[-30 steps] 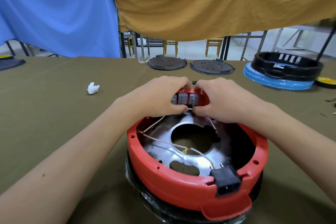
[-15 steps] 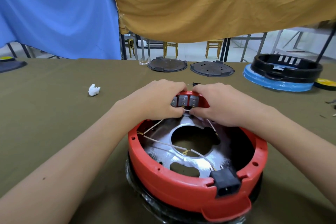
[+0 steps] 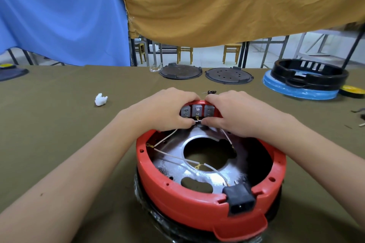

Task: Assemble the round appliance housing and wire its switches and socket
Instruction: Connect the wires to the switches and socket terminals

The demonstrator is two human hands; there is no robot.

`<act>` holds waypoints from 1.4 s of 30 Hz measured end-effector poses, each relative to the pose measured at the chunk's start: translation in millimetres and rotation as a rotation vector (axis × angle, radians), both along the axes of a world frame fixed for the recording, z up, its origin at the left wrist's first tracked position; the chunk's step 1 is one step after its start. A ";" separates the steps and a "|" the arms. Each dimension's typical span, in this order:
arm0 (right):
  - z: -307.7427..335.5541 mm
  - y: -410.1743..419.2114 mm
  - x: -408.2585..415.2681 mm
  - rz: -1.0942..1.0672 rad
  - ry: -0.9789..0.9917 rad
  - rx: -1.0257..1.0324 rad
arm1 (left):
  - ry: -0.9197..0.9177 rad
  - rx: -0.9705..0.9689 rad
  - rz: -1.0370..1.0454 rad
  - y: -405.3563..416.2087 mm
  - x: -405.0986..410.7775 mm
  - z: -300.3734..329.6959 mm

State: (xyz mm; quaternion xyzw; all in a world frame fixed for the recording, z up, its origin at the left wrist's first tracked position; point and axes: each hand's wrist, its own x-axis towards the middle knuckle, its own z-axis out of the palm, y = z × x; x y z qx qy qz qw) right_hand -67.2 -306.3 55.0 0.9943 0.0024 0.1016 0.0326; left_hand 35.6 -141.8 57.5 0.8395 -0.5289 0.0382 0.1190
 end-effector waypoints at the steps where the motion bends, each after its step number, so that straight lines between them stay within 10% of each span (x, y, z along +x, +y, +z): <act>1: 0.7 0.2 0.3 -0.003 0.003 -0.006 | -0.002 0.004 0.000 -0.3 -0.3 0.1; 42: 5.5 3.9 7.8 0.115 0.057 0.064 | 0.047 0.088 0.103 7.1 -6.4 4.7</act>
